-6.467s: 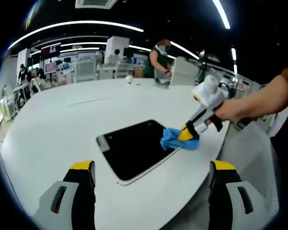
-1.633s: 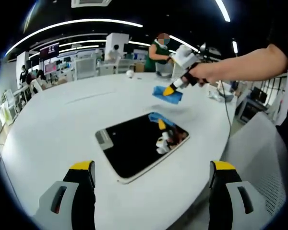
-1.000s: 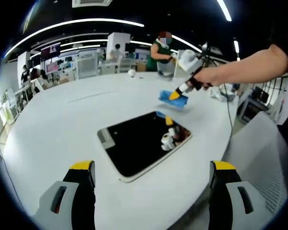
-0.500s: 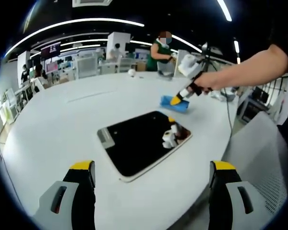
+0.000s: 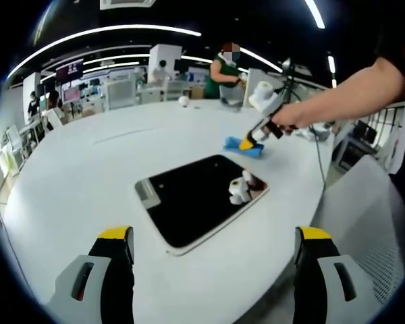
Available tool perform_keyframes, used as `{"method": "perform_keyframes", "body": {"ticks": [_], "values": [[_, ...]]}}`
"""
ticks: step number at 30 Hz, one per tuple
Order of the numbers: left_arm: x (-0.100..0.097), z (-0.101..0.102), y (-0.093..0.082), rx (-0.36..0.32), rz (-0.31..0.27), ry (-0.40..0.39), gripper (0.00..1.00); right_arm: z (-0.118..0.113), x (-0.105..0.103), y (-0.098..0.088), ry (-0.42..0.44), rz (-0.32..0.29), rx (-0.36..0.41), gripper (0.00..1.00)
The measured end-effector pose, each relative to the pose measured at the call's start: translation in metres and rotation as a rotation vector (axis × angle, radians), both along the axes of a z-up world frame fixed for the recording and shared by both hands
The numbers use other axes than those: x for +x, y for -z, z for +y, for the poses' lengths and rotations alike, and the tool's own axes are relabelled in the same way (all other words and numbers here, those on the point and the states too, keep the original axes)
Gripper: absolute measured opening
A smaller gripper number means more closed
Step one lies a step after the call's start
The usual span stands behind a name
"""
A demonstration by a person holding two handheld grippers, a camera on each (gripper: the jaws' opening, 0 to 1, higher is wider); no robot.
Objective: Wipe the mirror surface with the cleaning cloth until all visible marks leave the cleaned area.
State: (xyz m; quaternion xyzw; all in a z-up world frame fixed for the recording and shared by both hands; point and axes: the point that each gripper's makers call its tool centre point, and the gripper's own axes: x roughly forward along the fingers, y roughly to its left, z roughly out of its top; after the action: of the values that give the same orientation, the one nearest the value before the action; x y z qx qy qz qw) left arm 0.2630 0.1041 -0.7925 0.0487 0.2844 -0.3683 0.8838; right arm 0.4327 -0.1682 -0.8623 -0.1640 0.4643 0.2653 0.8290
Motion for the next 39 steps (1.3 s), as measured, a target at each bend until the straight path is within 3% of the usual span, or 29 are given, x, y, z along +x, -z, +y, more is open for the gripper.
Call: {"method": "perform_keyframes", "body": {"ticks": [10,12,14,16,20,23,27,31,34,36,39], "values": [[0.000,0.001,0.001,0.005,0.002,0.001,1.00,-0.002,0.001,-0.001,0.024,0.019,0.027,0.05],[0.000,0.000,0.001,0.000,0.003,0.000,1.00,0.001,0.003,-0.007,0.089,0.023,0.092,0.26],[0.000,-0.001,0.000,-0.002,0.001,0.004,1.00,0.004,0.007,-0.018,0.080,-0.022,0.110,0.50],[-0.001,-0.002,-0.002,-0.006,-0.008,0.011,1.00,0.006,0.010,-0.032,0.048,-0.083,0.105,0.60],[0.001,-0.003,-0.010,-0.050,-0.022,0.004,1.00,0.007,0.016,-0.065,0.070,-0.202,0.118,0.87],[0.001,0.002,-0.014,-0.081,-0.010,0.006,1.00,0.013,0.017,-0.090,0.079,-0.293,0.175,0.97],[0.008,0.011,-0.023,-0.082,-0.044,0.049,1.00,0.017,0.003,-0.100,0.062,-0.307,0.194,1.00],[0.020,0.028,-0.030,-0.102,-0.035,-0.017,1.00,0.014,-0.014,-0.106,0.056,-0.312,0.224,1.00],[0.021,0.026,-0.036,-0.119,-0.045,-0.004,1.00,0.013,-0.024,-0.113,0.035,-0.345,0.256,1.00],[0.023,0.024,-0.034,-0.087,-0.078,0.035,1.00,0.001,-0.031,-0.106,0.035,-0.351,0.220,1.00],[0.027,0.033,-0.025,-0.088,-0.042,-0.022,1.00,-0.008,-0.042,-0.105,0.074,-0.361,0.264,1.00]]}}
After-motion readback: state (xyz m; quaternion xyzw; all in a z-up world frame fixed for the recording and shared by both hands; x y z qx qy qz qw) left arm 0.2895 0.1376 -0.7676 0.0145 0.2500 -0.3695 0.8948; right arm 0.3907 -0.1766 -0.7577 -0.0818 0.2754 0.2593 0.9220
